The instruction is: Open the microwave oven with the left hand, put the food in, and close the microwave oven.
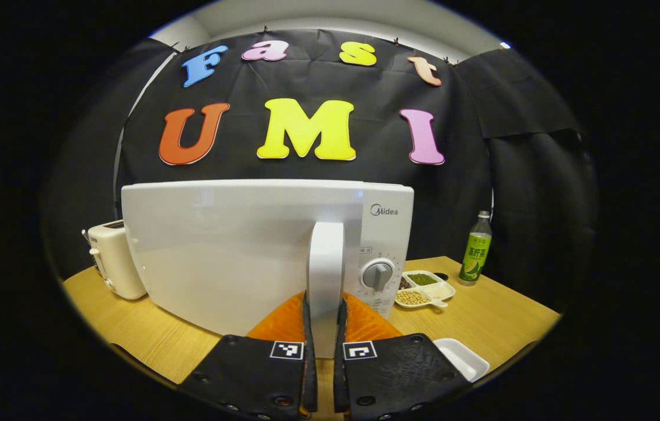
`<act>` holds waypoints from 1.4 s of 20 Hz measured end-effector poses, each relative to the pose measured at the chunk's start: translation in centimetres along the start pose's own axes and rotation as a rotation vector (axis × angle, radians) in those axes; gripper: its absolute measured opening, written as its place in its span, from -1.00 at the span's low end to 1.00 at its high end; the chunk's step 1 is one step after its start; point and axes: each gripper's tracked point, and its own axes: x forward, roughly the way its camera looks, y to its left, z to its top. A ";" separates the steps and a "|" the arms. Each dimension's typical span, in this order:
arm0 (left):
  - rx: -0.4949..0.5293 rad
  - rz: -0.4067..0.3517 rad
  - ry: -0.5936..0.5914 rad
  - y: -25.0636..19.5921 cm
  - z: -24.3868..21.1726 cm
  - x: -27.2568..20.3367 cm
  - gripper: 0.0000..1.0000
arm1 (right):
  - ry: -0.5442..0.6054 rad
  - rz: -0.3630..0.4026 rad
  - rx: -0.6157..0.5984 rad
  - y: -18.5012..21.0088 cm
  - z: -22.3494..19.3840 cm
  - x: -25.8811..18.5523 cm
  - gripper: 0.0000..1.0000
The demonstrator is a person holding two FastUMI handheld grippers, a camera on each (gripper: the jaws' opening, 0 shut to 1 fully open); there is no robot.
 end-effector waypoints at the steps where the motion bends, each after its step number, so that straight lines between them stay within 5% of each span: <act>1: -0.004 -0.026 0.000 0.3 -0.1 -0.9 -0.80 | 0.003 0.002 -0.003 0.3 0.0 0.0 0.96; 10: 0.046 -0.067 0.012 4.2 -1.1 -9.9 -0.80 | 0.010 0.042 -0.010 4.6 -0.1 -3.4 0.96; 11: 0.045 -0.069 0.010 4.9 -1.2 -11.2 -0.75 | 0.013 0.052 -0.006 5.1 -0.1 -3.7 0.96; 12: 0.050 -0.068 0.011 5.6 -1.1 -12.3 -0.48 | 0.015 0.060 -0.005 5.7 0.0 -4.0 0.96; 15: 0.074 -0.005 0.028 9.3 -1.4 -16.2 -0.42 | 0.017 0.082 -0.003 7.2 0.3 -4.5 0.96; 18: 0.064 0.085 0.088 13.6 -2.5 -20.7 0.11 | 0.020 0.108 -0.010 8.8 0.4 -4.7 0.96; 20: 0.069 0.177 0.086 16.9 -1.6 -24.0 1.00 | 0.025 0.123 -0.033 9.8 0.1 -4.5 0.96; 21: 0.061 0.214 0.084 18.3 -1.4 -25.5 0.76 | 0.034 0.131 -0.051 10.2 -0.2 -4.2 0.96; 22: 0.035 0.235 0.076 19.3 -0.6 -26.8 0.93 | 0.044 0.140 -0.069 10.6 -0.7 -3.8 0.96; 28: -0.019 0.323 -0.007 21.8 5.8 -31.1 0.92 | 0.148 0.178 -0.142 12.4 -2.4 1.0 0.97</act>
